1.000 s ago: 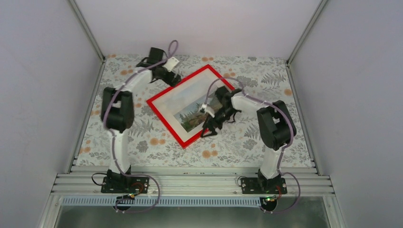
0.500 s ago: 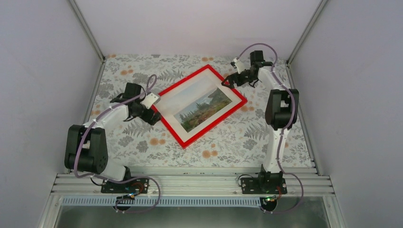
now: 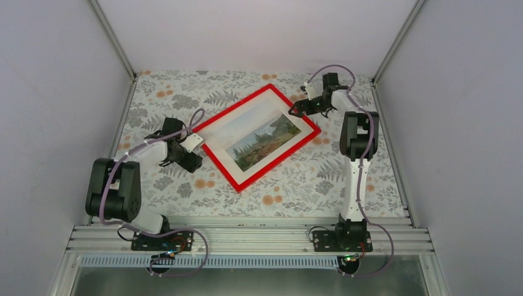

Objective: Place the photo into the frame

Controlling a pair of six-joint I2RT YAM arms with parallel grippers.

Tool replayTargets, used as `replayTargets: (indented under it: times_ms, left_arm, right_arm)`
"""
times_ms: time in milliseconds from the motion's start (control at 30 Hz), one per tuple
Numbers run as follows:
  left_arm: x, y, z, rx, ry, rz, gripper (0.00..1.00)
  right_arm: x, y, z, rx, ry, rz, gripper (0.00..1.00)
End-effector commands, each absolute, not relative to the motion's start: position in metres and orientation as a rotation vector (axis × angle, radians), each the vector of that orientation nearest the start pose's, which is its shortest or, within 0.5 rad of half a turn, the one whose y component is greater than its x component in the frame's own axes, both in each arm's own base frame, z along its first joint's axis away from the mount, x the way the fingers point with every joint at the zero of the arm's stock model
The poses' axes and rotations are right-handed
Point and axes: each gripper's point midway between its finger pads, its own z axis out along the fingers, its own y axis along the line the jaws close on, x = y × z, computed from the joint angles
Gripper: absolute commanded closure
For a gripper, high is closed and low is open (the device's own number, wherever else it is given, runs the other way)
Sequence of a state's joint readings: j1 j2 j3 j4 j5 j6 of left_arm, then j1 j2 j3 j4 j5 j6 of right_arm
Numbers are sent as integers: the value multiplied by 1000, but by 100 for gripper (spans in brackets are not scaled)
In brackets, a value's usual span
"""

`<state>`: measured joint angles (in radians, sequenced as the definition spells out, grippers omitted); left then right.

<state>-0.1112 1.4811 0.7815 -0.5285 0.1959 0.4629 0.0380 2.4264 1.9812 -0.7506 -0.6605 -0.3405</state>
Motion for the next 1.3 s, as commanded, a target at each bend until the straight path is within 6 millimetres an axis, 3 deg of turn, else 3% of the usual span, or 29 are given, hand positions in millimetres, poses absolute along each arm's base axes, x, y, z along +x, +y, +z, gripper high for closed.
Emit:
replayTargets:
  times_ms: [0, 400, 533, 700, 967, 1267]
  left_arm:
    - [320, -60, 27, 804, 2648, -128, 17]
    - [388, -68, 18, 789, 2630, -125, 22]
    - [403, -74, 16, 802, 2617, -144, 22]
    - [416, -74, 13, 825, 2604, -123, 22]
    - [424, -71, 8, 843, 2603, -88, 22]
    - [420, -64, 3, 867, 2601, -38, 22]
  right_arm:
    - [499, 131, 20, -627, 2572, 921, 0]
    - [390, 110, 22, -686, 2684, 1056, 0]
    - [338, 108, 15, -727, 2751, 1104, 0]
    - [296, 107, 13, -746, 2802, 1134, 0]
    - [269, 109, 15, -725, 2823, 1173, 0]
    - [267, 108, 17, -741, 2831, 1167, 0]
